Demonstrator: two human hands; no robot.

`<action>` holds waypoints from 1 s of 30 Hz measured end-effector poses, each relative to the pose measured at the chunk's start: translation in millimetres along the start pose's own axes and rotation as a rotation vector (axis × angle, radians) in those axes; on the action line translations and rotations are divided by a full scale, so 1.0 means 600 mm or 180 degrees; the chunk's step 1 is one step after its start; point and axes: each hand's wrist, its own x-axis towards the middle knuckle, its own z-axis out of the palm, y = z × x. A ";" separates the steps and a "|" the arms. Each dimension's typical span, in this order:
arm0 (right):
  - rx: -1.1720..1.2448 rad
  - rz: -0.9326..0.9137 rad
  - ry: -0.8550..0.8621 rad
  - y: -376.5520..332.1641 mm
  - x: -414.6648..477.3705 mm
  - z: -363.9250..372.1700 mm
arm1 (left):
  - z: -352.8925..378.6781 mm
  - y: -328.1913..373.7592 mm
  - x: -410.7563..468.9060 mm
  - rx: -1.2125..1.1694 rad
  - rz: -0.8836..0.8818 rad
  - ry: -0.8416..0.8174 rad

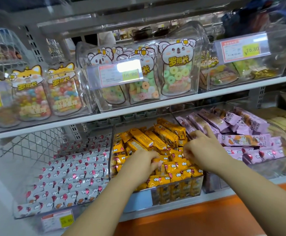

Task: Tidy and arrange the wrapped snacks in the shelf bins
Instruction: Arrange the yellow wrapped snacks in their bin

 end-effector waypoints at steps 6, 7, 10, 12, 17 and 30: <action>0.0097 -0.0039 0.0143 0.008 -0.017 0.002 | 0.026 0.017 0.002 0.1084 0.0016 -0.0144; 0.0131 -0.0044 0.0146 0.007 -0.018 0.004 | 0.026 0.017 0.004 0.1092 -0.0012 -0.0156; 0.0190 -0.0078 0.0112 0.003 -0.017 0.008 | 0.018 0.005 0.008 0.0617 -0.0137 -0.0174; 0.0173 -0.0086 0.0006 0.001 -0.015 0.006 | 0.012 0.000 0.005 0.0160 -0.0186 -0.0056; 0.0110 -0.0186 0.0030 -0.013 -0.017 0.003 | 0.023 0.017 -0.014 -0.0379 0.0343 -0.0142; -0.0013 -0.0476 -0.0644 -0.044 -0.052 0.001 | 0.059 -0.001 -0.030 0.0538 0.0525 -0.0223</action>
